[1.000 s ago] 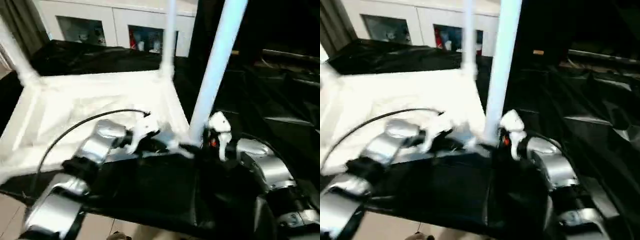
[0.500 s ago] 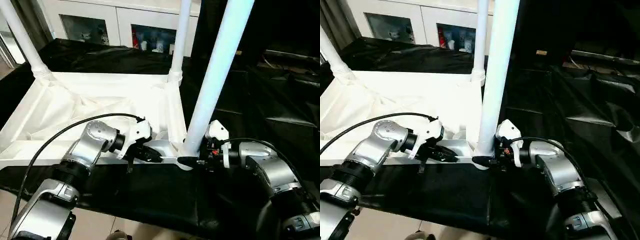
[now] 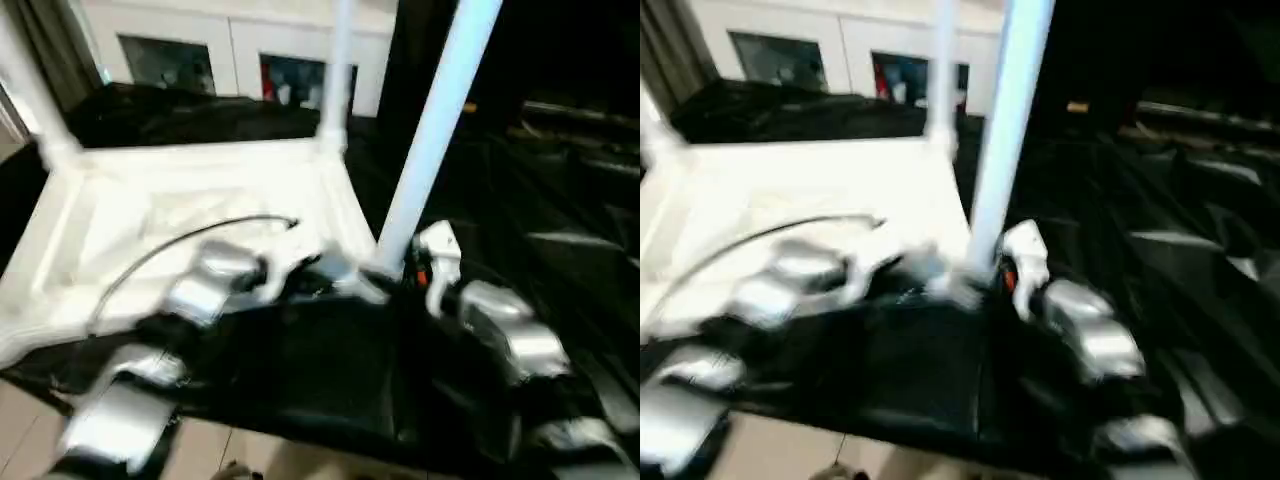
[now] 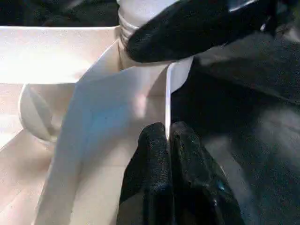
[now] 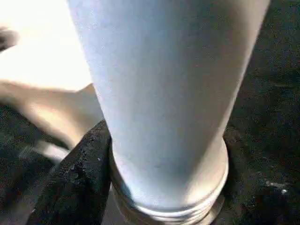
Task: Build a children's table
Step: Rotate leg to tighten
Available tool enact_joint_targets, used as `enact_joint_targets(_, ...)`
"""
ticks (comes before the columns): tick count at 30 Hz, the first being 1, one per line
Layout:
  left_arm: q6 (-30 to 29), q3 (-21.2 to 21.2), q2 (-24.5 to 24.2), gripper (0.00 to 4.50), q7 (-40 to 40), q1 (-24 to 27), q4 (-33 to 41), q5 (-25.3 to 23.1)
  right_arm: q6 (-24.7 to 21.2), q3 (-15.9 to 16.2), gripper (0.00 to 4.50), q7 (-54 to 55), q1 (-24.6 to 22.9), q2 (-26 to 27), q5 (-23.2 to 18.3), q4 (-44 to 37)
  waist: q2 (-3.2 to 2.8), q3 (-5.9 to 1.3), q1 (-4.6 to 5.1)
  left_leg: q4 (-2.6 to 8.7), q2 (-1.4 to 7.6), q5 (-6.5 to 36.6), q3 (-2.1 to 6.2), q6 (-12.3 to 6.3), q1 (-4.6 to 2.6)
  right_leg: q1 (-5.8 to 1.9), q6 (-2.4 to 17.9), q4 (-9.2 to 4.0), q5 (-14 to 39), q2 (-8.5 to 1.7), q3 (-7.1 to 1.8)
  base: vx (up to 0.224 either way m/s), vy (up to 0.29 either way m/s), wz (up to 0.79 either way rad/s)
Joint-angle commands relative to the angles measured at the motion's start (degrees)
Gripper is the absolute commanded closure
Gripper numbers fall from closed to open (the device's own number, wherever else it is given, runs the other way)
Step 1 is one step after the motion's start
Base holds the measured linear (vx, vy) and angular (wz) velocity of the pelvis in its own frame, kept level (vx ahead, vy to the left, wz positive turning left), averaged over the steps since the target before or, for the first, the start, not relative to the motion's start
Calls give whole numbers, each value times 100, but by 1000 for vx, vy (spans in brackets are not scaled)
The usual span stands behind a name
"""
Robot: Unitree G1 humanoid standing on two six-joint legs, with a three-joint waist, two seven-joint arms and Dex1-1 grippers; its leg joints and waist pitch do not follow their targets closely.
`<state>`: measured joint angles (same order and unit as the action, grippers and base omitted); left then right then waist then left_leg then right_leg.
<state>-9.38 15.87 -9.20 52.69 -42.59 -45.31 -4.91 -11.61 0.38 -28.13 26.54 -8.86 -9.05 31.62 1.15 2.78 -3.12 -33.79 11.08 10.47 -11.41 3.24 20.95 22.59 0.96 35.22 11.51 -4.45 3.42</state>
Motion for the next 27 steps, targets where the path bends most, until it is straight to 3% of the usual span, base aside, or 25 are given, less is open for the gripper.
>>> enact_joint_targets(1, -105, -135, 419, 450, -808, -178, -288, -22, -111, -31, 175, 926, 1, 352, 200, 379, 11, -317, 8, 415, 230, 1134, 116, -19, -101, -215, 1203, -479, 1095, -409, -288, 0, 0, 0)
enact_joint_targets(4, -86, -110, 725, 450, -1112, -314, -473, -80, -39, 51, 175, 1049, 23, 631, 291, 407, 2, -318, -17, 414, 224, 1155, 110, -44, -110, -214, 1162, -494, 1052, -401, -288, 0, 0, 0)
enact_joint_targets(8, 64, -29, 843, 450, -1035, -362, -571, -128, 385, 270, 175, 732, 1, 721, 360, 321, -1, -320, -33, 418, 225, 1095, 117, -183, -88, -248, 1186, -478, 784, -406, -278, 0, 0, 0)
enact_joint_targets(11, 112, 8, 755, 450, -864, -329, -564, -118, 404, 245, 106, 476, 4, 655, 210, 231, 8, -310, -38, 427, 228, 1171, 122, -215, -82, -252, 1151, -500, 966, -419, -275, 0, 0, 0)
enact_joint_targets(13, 133, 20, 706, 450, -781, -308, -547, -115, 397, 263, 104, 329, 9, 591, 180, 188, 12, -310, -33, 427, 225, 1173, 126, -251, -58, -266, 1118, -500, 1009, -419, -273, 0, 0, 0)
enact_joint_targets(15, 194, 18, 629, 450, -633, -287, -557, -120, 455, 306, 78, 92, 17, 460, 218, 122, 17, -307, -21, 429, 227, 1206, 129, -267, -62, -263, 1110, -512, 1089, -417, -264, 0, 0, 0)
enact_joint_targets(21, 335, 201, -16, 450, 622, 23, -166, -30, 442, 609, 78, -1709, -167, -442, -48, -508, 32, -310, -31, 408, 231, 1019, 135, -433, -21, -307, 1160, -486, 878, -422, -261, 0, 0, 0)
enact_joint_targets(25, 422, 259, -320, 450, 1183, 130, 5, 40, 421, 709, 78, -2320, -266, -783, -84, -742, 14, -337, 5, 377, 244, 765, 115, -619, -18, -286, 1401, -401, 231, -407, -265, 0, 0, 0)
enact_joint_targets(27, 505, 275, -508, 450, 1636, 212, 165, 153, 358, 734, 78, -2651, -327, -937, -160, -875, 6, -327, 1, 380, 247, 808, 111, -614, -28, -274, 1456, -410, 276, -408, -259, 0, 0, 0)
